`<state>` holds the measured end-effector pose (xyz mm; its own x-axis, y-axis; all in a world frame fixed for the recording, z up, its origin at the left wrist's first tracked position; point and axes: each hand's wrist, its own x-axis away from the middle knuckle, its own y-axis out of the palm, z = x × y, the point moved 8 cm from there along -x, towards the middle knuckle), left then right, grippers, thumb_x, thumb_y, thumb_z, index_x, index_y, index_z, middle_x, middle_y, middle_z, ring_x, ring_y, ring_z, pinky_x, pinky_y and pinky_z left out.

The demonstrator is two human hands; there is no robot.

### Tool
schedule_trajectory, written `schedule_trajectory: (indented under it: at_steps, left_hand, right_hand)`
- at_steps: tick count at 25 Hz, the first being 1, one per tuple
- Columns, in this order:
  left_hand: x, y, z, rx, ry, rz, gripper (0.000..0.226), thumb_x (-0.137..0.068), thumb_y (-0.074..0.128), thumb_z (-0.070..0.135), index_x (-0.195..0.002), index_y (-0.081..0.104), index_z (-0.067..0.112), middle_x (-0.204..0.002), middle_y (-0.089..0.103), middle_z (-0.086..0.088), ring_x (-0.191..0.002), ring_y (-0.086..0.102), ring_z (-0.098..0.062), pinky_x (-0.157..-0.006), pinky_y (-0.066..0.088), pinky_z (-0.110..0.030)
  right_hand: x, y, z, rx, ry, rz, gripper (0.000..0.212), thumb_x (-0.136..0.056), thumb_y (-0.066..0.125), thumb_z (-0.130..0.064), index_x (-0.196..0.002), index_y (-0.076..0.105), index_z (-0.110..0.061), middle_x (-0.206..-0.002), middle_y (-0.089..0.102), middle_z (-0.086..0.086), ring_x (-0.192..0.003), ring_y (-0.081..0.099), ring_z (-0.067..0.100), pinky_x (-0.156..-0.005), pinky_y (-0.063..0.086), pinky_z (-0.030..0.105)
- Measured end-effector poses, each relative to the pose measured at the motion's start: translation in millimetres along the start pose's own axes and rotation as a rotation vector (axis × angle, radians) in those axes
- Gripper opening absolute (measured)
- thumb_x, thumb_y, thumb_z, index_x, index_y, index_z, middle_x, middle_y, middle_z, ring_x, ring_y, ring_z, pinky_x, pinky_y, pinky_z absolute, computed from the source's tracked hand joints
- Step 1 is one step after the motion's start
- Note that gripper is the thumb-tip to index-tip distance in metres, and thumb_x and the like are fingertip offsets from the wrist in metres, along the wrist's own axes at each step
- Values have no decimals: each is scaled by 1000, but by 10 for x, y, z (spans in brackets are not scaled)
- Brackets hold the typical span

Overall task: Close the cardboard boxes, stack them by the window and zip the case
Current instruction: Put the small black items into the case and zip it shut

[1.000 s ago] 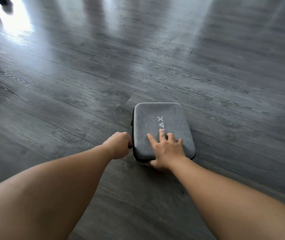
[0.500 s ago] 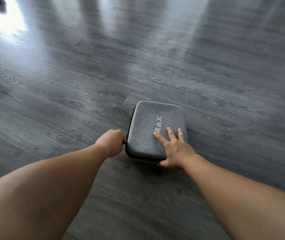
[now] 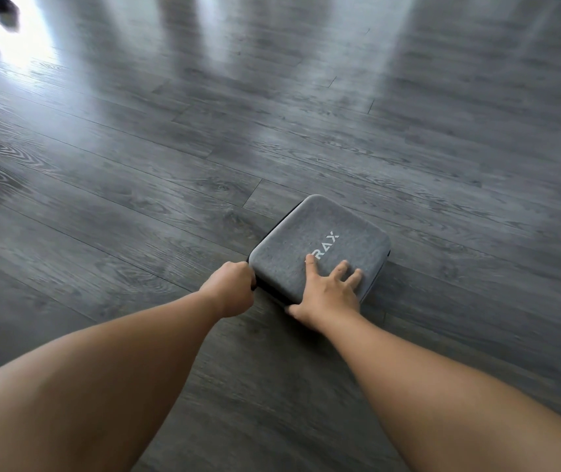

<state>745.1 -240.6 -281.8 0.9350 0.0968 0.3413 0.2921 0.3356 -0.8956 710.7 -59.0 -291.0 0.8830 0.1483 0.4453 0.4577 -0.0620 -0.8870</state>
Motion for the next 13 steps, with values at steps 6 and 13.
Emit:
schedule_trajectory:
  at_steps: [6,13]
  left_hand:
    - [-29,-130,-192,-37,-108,47,27,-79,52,9,-100,67,16,-100,61,-8,-78,57,-30,-71,55,-38]
    - [-50,-103,-209,-32,-56,42,17,-81,48,4,-84,61,13,-95,63,-9,-81,60,-30,-67,54,-36]
  right_hand:
    - [74,-179,-29,329,-276,50,132,-53,61,-93,-156,0,-39,-140,30,22,-124,32,42,-101,38,53]
    - [17,-194,167,479,-560,-72,120,-77,80,-35,-157,-9,-44,-167,-17,8,-155,-9,28,-120,10,62]
